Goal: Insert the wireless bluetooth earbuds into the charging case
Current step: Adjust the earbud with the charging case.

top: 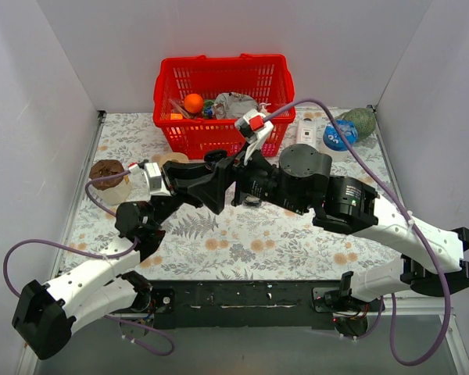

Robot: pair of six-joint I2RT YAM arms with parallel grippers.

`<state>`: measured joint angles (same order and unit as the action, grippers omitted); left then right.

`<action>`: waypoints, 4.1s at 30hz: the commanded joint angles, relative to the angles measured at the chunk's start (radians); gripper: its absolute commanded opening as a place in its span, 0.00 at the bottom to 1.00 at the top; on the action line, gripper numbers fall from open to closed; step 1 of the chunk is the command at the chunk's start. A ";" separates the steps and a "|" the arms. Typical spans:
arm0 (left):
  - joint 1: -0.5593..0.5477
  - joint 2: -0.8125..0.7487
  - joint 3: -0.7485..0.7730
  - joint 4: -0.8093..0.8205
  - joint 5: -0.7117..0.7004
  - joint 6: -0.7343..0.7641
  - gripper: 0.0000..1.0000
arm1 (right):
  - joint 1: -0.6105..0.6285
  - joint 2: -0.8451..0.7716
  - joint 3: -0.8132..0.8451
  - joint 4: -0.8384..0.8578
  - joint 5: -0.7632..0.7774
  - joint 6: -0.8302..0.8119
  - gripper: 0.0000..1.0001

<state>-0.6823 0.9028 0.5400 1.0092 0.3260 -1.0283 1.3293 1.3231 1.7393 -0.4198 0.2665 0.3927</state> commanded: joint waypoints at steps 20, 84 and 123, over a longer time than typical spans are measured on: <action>0.001 -0.136 -0.015 0.060 0.252 -0.171 0.00 | 0.002 -0.246 -0.175 0.027 0.228 -0.210 0.94; 0.001 -0.133 -0.005 0.074 0.303 -0.194 0.00 | 0.002 -0.245 -0.202 0.073 0.102 -0.232 0.93; 0.001 -0.156 -0.046 0.016 0.286 -0.164 0.00 | 0.001 -0.196 -0.103 0.133 0.218 -0.230 0.77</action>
<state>-0.6800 0.7605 0.5098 1.0515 0.6029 -1.2160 1.3327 1.1217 1.5631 -0.3077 0.3882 0.1738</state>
